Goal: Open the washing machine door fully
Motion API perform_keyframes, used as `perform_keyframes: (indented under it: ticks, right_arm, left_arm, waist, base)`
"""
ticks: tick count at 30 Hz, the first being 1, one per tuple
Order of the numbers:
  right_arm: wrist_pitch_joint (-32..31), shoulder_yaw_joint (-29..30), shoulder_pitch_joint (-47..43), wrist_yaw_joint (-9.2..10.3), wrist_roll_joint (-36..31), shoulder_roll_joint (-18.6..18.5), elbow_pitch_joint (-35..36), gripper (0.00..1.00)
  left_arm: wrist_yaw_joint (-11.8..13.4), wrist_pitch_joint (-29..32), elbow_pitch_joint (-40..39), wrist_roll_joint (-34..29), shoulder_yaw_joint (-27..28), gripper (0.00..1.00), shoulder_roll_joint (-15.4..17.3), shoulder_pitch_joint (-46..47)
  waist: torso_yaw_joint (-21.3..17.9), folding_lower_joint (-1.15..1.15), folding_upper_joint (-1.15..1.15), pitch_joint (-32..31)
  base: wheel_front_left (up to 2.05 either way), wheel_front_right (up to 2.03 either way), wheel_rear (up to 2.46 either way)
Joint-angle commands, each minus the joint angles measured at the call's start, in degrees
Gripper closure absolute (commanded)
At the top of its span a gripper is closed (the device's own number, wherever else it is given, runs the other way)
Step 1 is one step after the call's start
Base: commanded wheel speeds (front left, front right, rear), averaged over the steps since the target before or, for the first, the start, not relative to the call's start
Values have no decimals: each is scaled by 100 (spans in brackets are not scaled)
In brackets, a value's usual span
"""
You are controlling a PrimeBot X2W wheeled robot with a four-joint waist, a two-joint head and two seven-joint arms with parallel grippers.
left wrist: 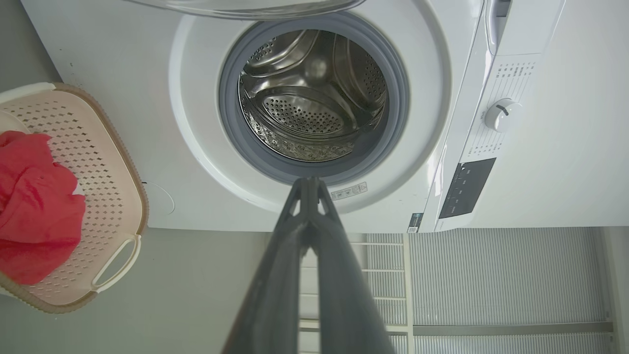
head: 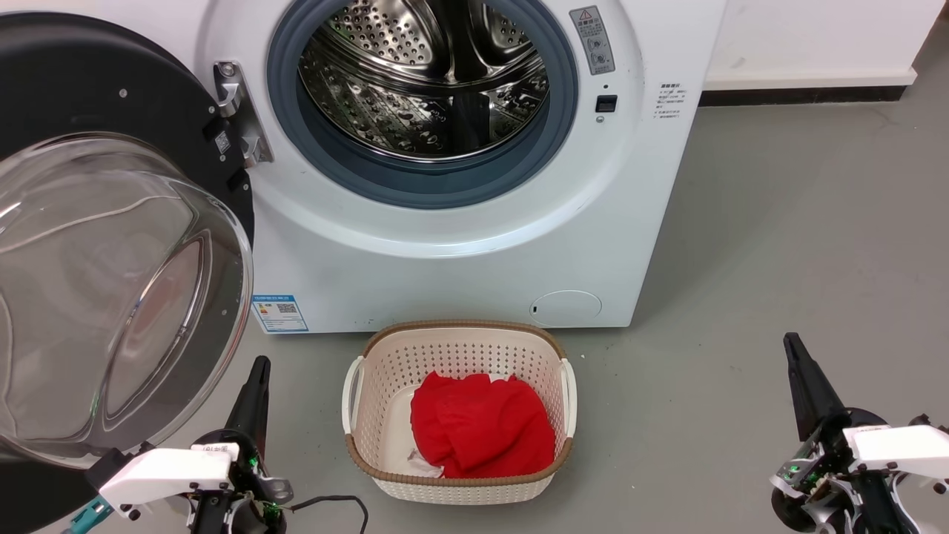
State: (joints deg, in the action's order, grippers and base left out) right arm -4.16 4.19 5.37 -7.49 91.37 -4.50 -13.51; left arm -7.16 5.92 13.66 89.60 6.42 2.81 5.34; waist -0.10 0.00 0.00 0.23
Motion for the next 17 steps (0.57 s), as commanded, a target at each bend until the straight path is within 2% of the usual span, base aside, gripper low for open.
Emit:
perform_keyframes:
  ticks: [1, 5, 17]
  right_arm:
    - [-49, 12, 71, 0, 114, 11, -25, 100]
    - [-92, 31, 101, 0, 297, 17, -55, 100]
    - [-103, 57, 104, 0, 249, 39, -53, 100]
  left_arm:
    - [-40, 39, 23, 102, 21, 100, 13, 113]
    - [-47, 84, 60, 300, 22, 100, 12, 119]
    - [-47, 82, 51, 284, 22, 100, 12, 118]
  waist:
    - [2, 0, 0, -1]
    - [10, 0, 0, -5]
    - [10, 0, 0, -5]
  base:
    - [0, 0, 0]
    - [0, 0, 0]
    - [0, 0, 0]
